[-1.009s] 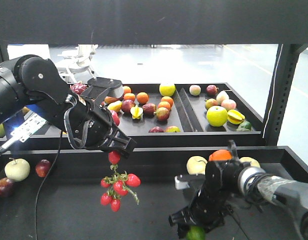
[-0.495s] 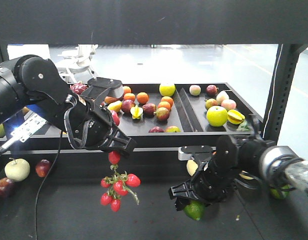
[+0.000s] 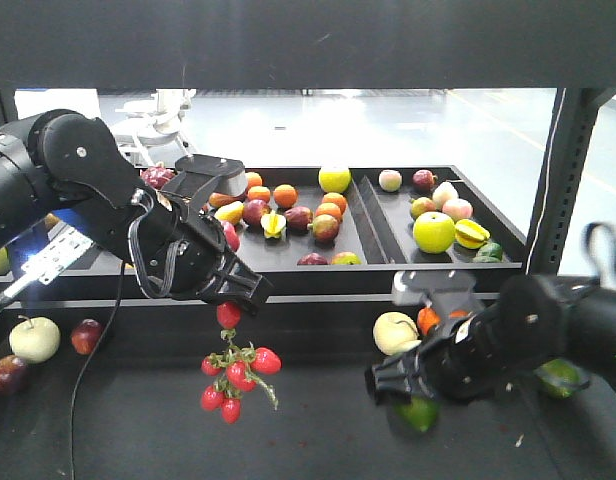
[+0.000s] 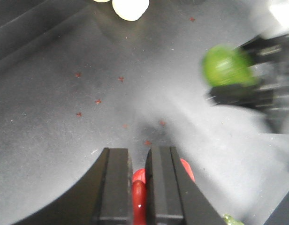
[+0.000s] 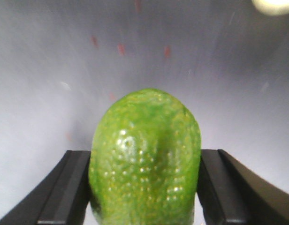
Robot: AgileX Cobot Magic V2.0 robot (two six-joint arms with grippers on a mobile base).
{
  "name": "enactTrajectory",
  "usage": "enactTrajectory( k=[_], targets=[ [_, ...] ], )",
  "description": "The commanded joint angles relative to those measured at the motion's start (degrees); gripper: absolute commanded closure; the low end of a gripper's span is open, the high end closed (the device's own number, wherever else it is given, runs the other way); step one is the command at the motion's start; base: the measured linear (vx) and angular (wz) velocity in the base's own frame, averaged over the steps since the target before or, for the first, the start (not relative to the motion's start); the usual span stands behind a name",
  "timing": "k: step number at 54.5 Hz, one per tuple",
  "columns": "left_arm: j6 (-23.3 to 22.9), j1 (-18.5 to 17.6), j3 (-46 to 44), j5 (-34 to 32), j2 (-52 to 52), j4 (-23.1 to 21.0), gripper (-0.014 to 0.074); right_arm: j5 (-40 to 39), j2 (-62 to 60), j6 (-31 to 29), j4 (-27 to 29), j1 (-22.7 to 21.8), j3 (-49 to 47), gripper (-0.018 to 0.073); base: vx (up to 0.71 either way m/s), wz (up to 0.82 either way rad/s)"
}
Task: Pick snacks and fruit into basket
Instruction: 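Lift the green lime up with the right gripper, then hold the chili peppers and lime raised in both grippers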
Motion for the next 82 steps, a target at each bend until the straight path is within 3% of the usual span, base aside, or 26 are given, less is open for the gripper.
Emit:
enactTrajectory(
  k=[1,33,82],
  targets=[
    [-0.32,0.0,-1.66,-3.06,-3.28,-1.43,0.0603,-3.76,-6.19,-0.05,0.42,-0.21,-0.97,0.0568,0.0,0.0],
    [-0.32,0.0,-1.66,-3.06,-3.28,-1.43,0.0603,4.17,-12.73,-0.1,0.02,-0.21,-0.97,0.0567,0.0,0.0],
    [-0.32,0.0,-1.66,-3.06,-3.28,-1.43,0.0603,3.59,-12.73,-0.06,0.2,-0.21,-0.97,0.0567,0.0,0.0]
  ],
)
